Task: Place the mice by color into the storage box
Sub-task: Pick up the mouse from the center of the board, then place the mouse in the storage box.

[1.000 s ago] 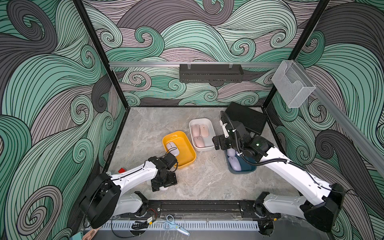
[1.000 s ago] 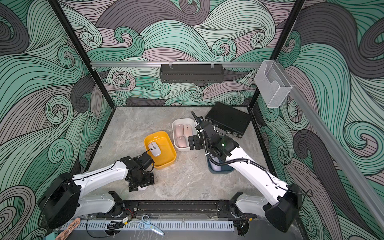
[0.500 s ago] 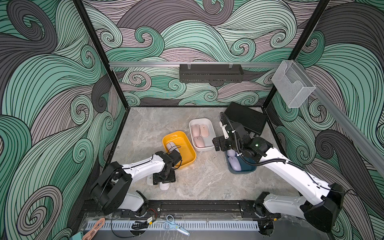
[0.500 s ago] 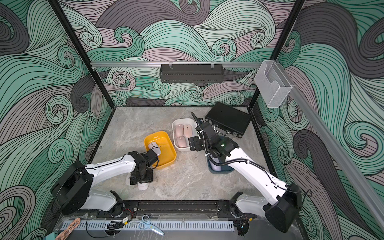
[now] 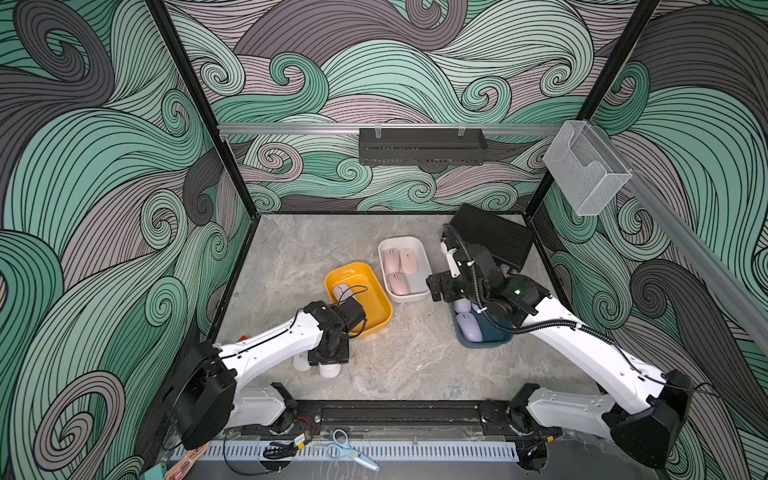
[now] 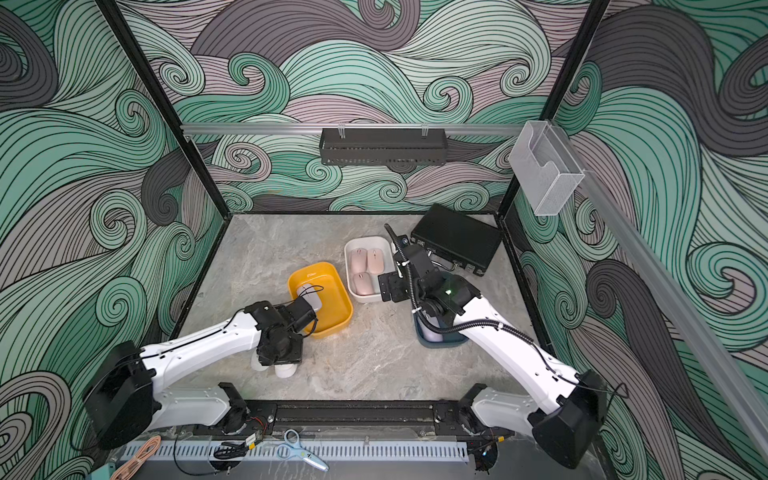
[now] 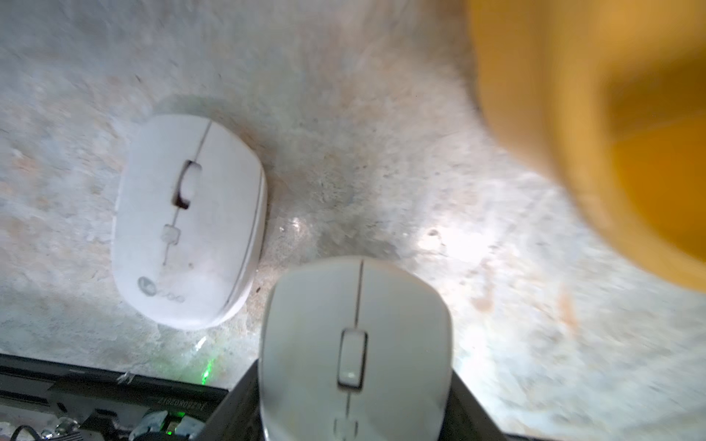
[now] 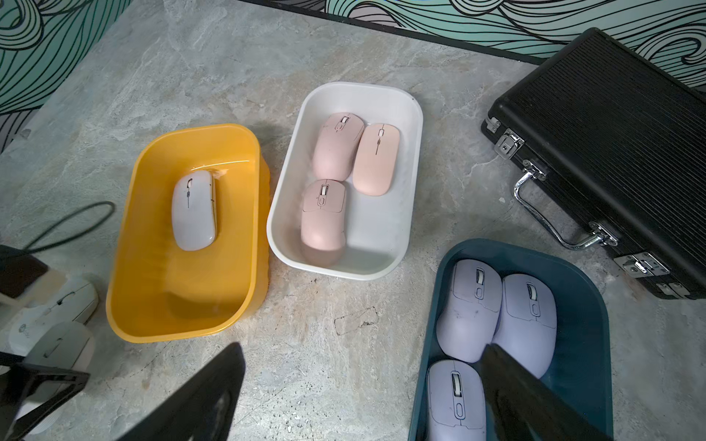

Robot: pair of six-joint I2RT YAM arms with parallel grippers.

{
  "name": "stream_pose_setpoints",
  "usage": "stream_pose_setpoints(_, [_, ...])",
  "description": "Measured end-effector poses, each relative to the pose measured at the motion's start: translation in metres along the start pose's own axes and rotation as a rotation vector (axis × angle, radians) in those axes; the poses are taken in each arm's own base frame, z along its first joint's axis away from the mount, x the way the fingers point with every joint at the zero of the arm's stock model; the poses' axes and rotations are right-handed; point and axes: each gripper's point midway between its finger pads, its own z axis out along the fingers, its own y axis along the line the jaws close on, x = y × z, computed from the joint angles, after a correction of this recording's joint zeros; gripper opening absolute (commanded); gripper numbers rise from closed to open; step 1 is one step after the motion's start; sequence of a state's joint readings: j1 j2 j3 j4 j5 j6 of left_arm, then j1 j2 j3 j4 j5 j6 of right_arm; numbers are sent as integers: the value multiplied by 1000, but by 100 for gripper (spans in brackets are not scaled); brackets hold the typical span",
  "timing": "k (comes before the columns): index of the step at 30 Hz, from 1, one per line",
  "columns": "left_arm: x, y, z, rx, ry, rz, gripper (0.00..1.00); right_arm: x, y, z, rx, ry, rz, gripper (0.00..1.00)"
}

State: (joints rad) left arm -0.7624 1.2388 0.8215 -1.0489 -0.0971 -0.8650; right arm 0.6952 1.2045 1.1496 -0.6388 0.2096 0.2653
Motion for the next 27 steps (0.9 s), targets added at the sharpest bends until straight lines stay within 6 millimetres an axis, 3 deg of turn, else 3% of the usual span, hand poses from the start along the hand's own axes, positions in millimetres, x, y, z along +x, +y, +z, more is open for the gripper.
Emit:
stream_pose_setpoints(8, [-26, -21, -62, 91, -82, 7, 47, -1, -5, 1, 11, 0, 11, 95])
stream_pose_setpoints(15, [-87, -70, -90, 125, -152, 12, 46, -2, -16, -2, 26, -9, 36, 95])
stream_pose_setpoints(20, [-140, -99, -72, 130, -130, -52, 44, -8, -24, -5, 23, -33, 67, 95])
stream_pose_setpoints(27, [-186, -106, -19, 86, -79, -167, 45, -5, -26, -5, 8, -36, 86, 94])
